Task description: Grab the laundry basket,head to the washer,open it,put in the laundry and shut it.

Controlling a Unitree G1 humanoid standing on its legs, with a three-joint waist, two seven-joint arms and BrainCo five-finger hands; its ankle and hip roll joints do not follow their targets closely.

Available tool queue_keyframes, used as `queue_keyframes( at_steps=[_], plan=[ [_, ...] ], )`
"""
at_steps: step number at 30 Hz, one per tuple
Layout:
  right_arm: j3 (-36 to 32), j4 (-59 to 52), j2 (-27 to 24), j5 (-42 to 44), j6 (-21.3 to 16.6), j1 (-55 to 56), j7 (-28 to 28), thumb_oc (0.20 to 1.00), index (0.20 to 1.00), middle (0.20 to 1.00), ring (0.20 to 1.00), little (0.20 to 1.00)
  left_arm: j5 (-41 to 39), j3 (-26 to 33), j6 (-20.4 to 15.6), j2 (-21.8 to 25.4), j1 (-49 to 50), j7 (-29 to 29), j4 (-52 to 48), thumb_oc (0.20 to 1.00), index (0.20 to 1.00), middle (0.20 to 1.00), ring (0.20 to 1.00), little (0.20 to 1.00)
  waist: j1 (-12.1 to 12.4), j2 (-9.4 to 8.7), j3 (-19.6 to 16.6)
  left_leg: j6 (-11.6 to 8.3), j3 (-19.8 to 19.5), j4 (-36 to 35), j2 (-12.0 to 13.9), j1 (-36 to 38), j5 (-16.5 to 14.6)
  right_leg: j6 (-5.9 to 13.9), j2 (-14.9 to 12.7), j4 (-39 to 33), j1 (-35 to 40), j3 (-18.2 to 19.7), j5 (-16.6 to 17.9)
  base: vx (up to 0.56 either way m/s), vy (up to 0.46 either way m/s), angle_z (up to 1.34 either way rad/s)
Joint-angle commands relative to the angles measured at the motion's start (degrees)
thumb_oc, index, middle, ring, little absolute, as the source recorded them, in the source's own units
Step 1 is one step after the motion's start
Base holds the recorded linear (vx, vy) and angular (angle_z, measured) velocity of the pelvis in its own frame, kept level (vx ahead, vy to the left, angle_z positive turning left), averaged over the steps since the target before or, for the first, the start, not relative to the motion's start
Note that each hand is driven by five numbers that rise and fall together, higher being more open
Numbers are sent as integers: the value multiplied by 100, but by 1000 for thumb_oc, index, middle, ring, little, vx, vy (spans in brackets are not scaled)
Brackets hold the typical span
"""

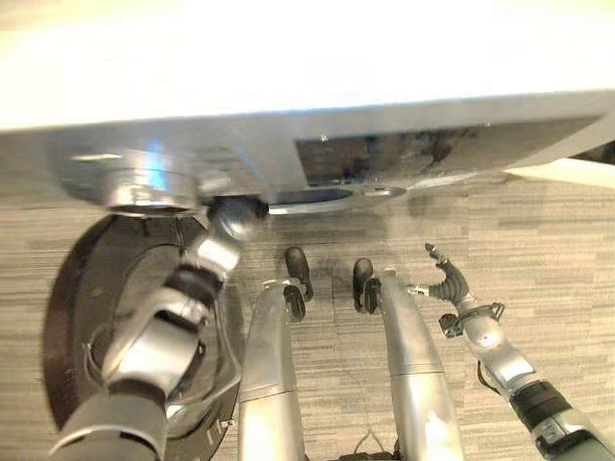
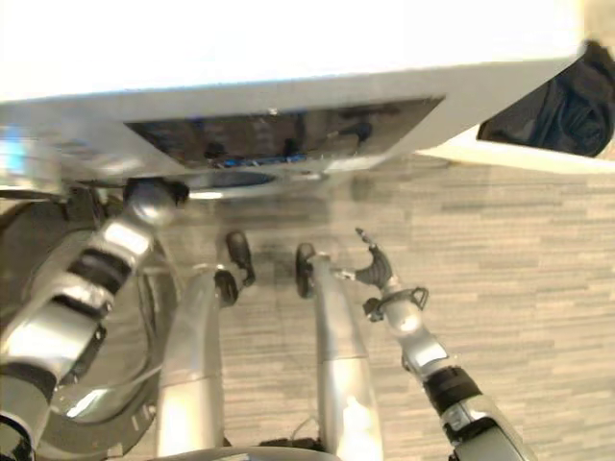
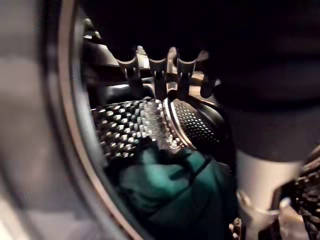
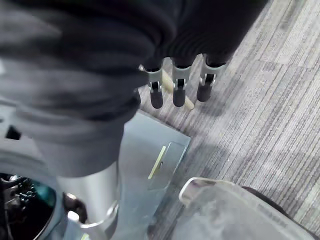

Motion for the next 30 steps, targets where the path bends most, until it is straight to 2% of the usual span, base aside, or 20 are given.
queue_keyframes(
  at_steps=[1, 3, 4, 6, 9, 10, 11, 15, 19, 21, 23, 25, 26, 30],
  plan=[
    [-172, 163, 133, 118, 109, 366, -6, 1000, 1000, 1000, 1000, 1000, 64, 91, -295, -106, 608, -313, -107, 1000, 1000, 1000, 1000, 1000, 27, 42, -583, -76, -232, -785, 14, 862, -92, 592, 66, -1625, 738, 391, 664, 19, 0, 23],
    [-230, 251, 129, 126, 170, 383, 4, 1000, 1000, 1000, 1000, 1000, 4, 153, -327, -151, 919, -436, -205, 1000, 1000, 1000, 1000, 1000, 66, 36, -601, -87, -217, -1133, -47, 1204, -14, 623, 61, -1927, 1068, 370, 736, 32, 1, 26],
    [-299, 450, 151, 84, 248, 447, 50, 1000, 1000, 1000, 1000, 1000, -41, 239, -376, -204, 1482, -663, -368, 1000, 1000, 1000, 1000, 1000, 118, 12, -639, -107, -203, -1762, -139, 1885, 119, 678, 42, -2474, 1746, 315, 848, 90, 18, 18],
    [-379, 684, 148, 17, 303, 557, 123, 1000, 1000, 1000, 1000, 1000, -100, 350, -398, -260, 2036, -875, -434, 1000, 1000, 1000, 1000, 1000, 173, -3, -679, -134, -200, -2321, -240, 2533, 258, 748, 35, -2987, 2402, 279, 966, 149, 2, 9],
    [-556, 973, 139, -72, 351, 800, 217, 1000, 1000, 1000, 1000, 1000, -95, 448, -453, -298, 2737, -1207, -524, 1000, 1000, 1000, 1000, 1000, 201, 19, -708, -157, -123, -3274, -391, 3501, 709, 798, 23, -3864, 3380, 153, 1297, 59, -6, 16],
    [-555, 973, 139, -72, 350, 801, 216, 1000, 1000, 1000, 1000, 1000, -95, 449, -453, -297, 2738, -1207, -525, 1000, 1000, 1000, 1000, 1000, 200, 18, -689, -158, -124, -3293, -393, 3532, 717, 799, 22, -3877, 3409, 152, 1302, 166, -15, 25],
    [-665, 1178, 174, -112, 361, 933, 259, 1000, 1000, 1000, 1000, 1000, -58, 473, -458, -345, 3052, -1380, -468, 1000, 1000, 1000, 1000, 1000, 182, 42, -758, -186, -109, -3733, -469, 4102, 833, 841, 42, -4308, 3964, 109, 1378, 158, -13, 25],
    [-839, 1699, 352, -155, 392, 1068, 333, 1000, 1000, 1000, 1000, 1000, 39, 562, -405, -504, 3592, -1598, -202, 1000, 1000, 1000, 1000, 1000, 123, 88, -1019, -190, -70, -4460, -487, 5058, 964, 934, 127, -4972, 4839, 150, 1527, 170, -12, 3],
    [-942, 1987, 448, -118, 447, 1148, 406, 1000, 1000, 1000, 1000, 1000, 95, 631, -374, -580, 3911, -1704, -38, 1000, 1000, 1000, 1000, 1000, 104, 95, -1195, -168, 21, -4759, -466, 5568, 973, 980, 208, -5313, 5274, 271, 1623, 114, -16, -21],
    [-985, 2354, 510, -75, 468, 1189, 422, 1000, 1000, 1000, 1000, 1000, 82, 699, -361, -659, 4147, -1767, 132, 1000, 1000, 1000, 1000, 1000, 87, 83, -1357, -125, 85, -4921, -469, 5964, 922, 1031, 278, -5642, 5625, 532, 1737, 132, 5, -34],
    [-956, 2615, 512, -39, 471, 1169, 418, 1000, 1000, 1000, 1000, 1000, 71, 671, -379, -722, 4177, -1777, 265, 1000, 1000, 1000, 1000, 1000, 117, 53, -1373, -124, -148, -4869, -546, 6052, 870, 1051, 320, -5769, 5726, 780, 1822, 60, 32, -76],
    [-933, 2702, 502, -25, 455, 1134, 399, 1000, 1000, 1000, 1000, 1000, 67, 592, -415, -800, 4126, -1782, 388, 1000, 1000, 1000, 1000, 1000, 153, 35, -1354, -135, -672, -4775, -728, 6028, 801, 1049, 370, -5836, 5747, 1021, 1857, 14, 45, -83],
    [-961, 2793, 514, -23, 474, 1172, 428, 1000, 1000, 1000, 1000, 1000, 93, 536, -397, -851, 4111, -1832, 473, 1000, 1000, 1000, 1000, 1000, 84, 60, -1429, -108, -715, -4886, -752, 6118, 760, 1064, 407, -5888, 5781, 1095, 1869, 65, 51, -92],
    [-928, 2997, 575, -21, 511, 1222, 488, 1000, 1000, 1000, 1000, 1000, 141, 480, -406, -977, 4153, -1902, 863, 1000, 1000, 1000, 1000, 1000, -54, 76, -1512, -18, -231, -5042, -732, 6292, 697, 1195, 518, -5891, 5692, 1548, 2056, 33, 70, -47]
  ],
)
